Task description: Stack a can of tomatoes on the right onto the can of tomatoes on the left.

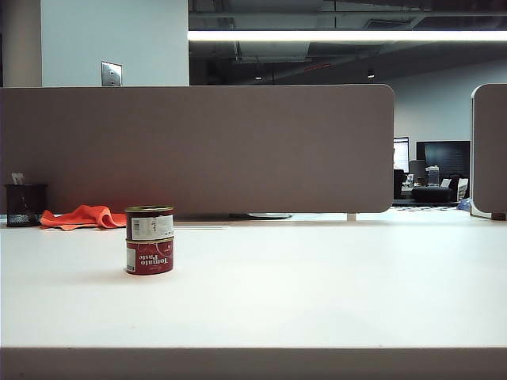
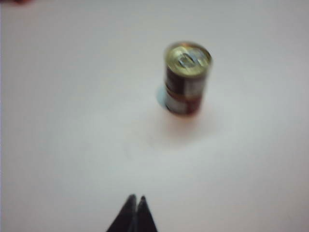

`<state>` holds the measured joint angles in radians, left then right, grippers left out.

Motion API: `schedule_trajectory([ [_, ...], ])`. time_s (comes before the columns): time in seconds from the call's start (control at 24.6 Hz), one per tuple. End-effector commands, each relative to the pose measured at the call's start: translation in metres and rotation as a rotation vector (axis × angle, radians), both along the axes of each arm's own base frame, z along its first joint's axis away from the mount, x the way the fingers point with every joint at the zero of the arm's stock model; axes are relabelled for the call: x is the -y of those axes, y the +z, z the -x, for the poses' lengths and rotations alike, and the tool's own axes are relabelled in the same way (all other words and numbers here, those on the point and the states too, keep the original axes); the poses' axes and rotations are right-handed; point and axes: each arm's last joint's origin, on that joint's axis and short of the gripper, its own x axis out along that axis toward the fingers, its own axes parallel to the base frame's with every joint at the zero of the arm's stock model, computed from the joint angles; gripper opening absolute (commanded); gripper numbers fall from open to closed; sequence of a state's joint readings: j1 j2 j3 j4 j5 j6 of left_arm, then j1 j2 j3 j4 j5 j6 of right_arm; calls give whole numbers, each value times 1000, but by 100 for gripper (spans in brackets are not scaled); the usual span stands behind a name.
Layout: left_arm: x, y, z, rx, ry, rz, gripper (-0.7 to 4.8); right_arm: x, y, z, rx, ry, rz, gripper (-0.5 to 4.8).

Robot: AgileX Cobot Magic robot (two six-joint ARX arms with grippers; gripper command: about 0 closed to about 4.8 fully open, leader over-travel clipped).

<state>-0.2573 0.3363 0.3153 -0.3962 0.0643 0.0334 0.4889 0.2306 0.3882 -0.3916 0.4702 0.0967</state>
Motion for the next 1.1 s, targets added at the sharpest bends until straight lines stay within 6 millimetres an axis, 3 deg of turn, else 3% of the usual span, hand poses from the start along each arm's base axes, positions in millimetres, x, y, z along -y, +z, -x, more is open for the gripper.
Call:
schedule_trajectory([
  [0.04,-1,5,-7,150,81,25,-6,1,-11,1,152,-2,-87,-1],
  [0.33,1,-17,-14,313,86,67,-6,-1,-56,-1,177,7,-103,-1],
  [0.57,3,-47,-13,321,-1,68,-6,-11,-83,-6,141,258,18,-1],
  [0.81,4,-37,-13,417,-18,94,-6,-10,-78,-6,183,219,9,-1],
  [1.1,1,-38,-13,412,58,76,-5,-10,-75,-6,208,217,0,-1],
])
